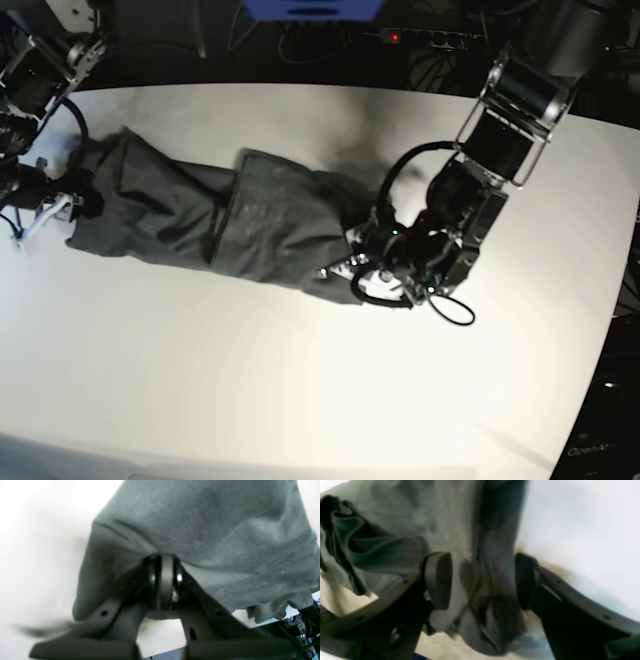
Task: Fold the T-shirt properly
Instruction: 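Move the right gripper onto the bundle's other end and grasp it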
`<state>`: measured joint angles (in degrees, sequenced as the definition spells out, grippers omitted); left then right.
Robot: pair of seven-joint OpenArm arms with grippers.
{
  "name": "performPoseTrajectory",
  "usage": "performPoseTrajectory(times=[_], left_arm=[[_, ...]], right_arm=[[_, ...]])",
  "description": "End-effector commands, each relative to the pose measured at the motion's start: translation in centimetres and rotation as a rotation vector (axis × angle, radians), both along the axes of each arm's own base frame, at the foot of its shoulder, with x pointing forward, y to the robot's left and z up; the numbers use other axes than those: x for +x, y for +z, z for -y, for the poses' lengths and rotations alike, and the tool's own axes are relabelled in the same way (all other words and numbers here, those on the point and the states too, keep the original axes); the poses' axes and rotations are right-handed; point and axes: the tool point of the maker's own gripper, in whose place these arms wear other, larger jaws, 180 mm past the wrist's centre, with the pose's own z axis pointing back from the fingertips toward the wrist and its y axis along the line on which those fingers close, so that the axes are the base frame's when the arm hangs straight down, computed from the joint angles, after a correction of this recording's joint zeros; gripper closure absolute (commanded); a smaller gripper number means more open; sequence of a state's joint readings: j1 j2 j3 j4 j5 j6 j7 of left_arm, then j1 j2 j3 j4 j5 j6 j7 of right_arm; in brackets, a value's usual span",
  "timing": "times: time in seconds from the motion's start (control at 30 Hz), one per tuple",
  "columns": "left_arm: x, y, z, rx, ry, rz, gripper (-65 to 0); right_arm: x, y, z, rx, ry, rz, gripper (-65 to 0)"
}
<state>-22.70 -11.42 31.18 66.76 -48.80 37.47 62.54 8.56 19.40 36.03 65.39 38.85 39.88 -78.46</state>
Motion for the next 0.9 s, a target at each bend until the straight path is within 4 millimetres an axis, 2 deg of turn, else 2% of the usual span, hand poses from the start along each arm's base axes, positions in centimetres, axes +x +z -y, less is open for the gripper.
performPoseTrajectory(times=[0.0,0.07,0.23,0.37,0.47,0.57,0.73,0.87], left_arm=[[-0.6,-1.7,-3.6,0.143,0.035,-0.004,-3.4],[-0.6,-1.8,-3.7,0.145,0.036,-0.005,-3.4],[-0.5,-1.8,-4.3,0.154,0.041,-0.005,-3.4],[-0.5,-1.8,-4.3,0.154,0.041,-0.005,-3.3],[-0.6,-1.8,-4.2,0.152,0.04,-0.006,-3.3],[-1.2,-2.2,-4.1,0.15,0.039,-0.019,-3.3],[-2.6,-2.9,-3.9,0.144,0.036,-0.044,-3.3],[-3.6,-3.6,-3.9,0.145,0.035,-0.067,-3.3]], right_arm=[[-0.2,0.0,0.0,-0.021,0.034,-0.033,-36.9],[-0.1,-0.2,-0.5,-0.025,0.059,-0.042,-31.3],[-0.1,-0.2,-0.7,-0.025,0.065,-0.043,-9.9],[0.0,-0.1,-0.5,-0.03,0.066,-0.043,-0.3],[0.2,0.0,-0.3,-0.036,0.067,-0.04,-0.6],[0.9,1.2,0.1,-0.083,0.093,-0.013,-0.6],[3.2,4.3,-0.7,-0.195,0.188,0.075,-0.6],[4.6,5.4,-2.4,-0.21,0.227,0.127,-0.6]])
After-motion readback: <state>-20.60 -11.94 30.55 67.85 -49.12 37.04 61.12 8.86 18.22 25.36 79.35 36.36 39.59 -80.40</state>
